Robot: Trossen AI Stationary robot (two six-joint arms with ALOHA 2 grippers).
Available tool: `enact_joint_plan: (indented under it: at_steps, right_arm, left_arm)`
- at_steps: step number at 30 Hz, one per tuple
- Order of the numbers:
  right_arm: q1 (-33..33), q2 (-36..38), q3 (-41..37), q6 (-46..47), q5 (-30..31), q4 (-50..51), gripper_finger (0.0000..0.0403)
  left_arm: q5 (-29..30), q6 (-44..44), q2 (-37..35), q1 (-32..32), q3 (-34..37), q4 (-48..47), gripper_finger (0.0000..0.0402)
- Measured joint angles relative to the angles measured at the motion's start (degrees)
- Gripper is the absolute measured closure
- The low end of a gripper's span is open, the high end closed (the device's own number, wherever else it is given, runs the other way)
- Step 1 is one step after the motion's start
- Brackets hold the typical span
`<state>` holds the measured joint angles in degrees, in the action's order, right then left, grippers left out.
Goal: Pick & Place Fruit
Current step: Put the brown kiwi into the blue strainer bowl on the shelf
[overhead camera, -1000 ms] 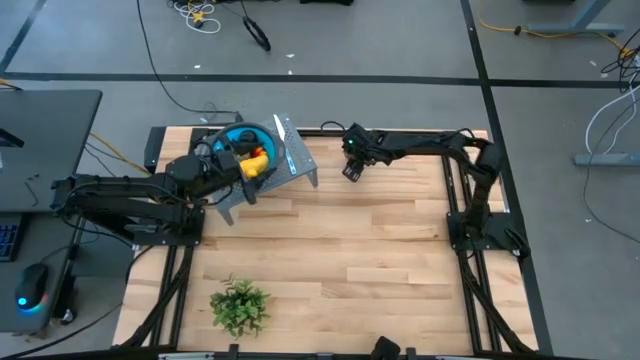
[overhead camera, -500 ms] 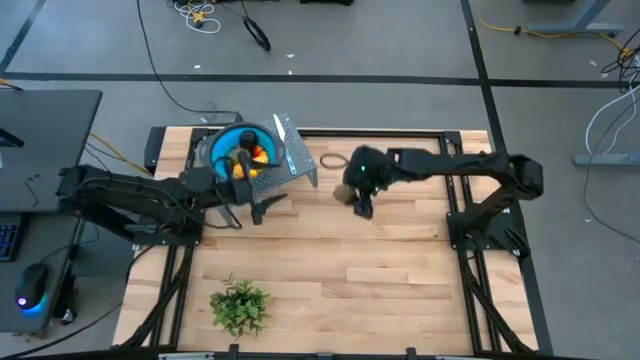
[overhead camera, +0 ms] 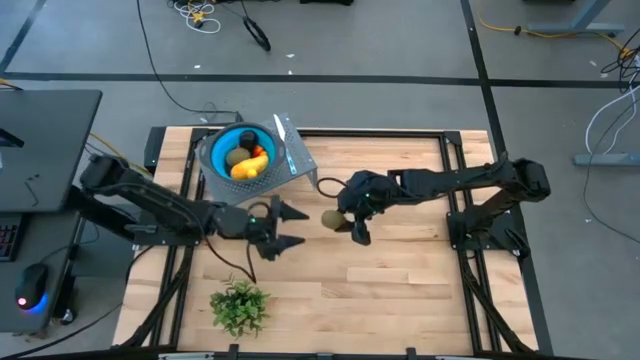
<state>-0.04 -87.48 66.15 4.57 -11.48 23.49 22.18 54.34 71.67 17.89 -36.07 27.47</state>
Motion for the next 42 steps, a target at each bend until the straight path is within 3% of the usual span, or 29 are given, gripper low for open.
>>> enact_joint_plan:
  at_steps: [7,12,20,31,42]
  right_arm:
    - [4.16,-0.17,0.0,1.21,-0.71,-9.56,0.0182]
    - [6.74,-0.2,0.0,1.21,-0.74,-10.87,0.0182]
    - [7.68,-0.22,0.0,1.04,2.44,-11.63,0.0182]
    - [7.74,-0.28,-0.12,1.06,0.86,-14.94,0.0182]
    - [7.74,-1.38,-1.79,1.21,0.36,-19.15,0.0182]
  left_arm:
    - [1.84,0.66,7.06,2.67,-3.36,2.39,0.0003]
    - [4.93,4.19,10.26,2.69,-6.21,2.7,0.0003]
    - [-0.68,4.14,10.85,2.66,-7.75,3.1,0.0003]
    - [2.39,1.96,10.96,2.49,-7.81,3.3,0.003]
    - [0.13,1.87,11.0,2.47,-7.81,3.73,0.0052]
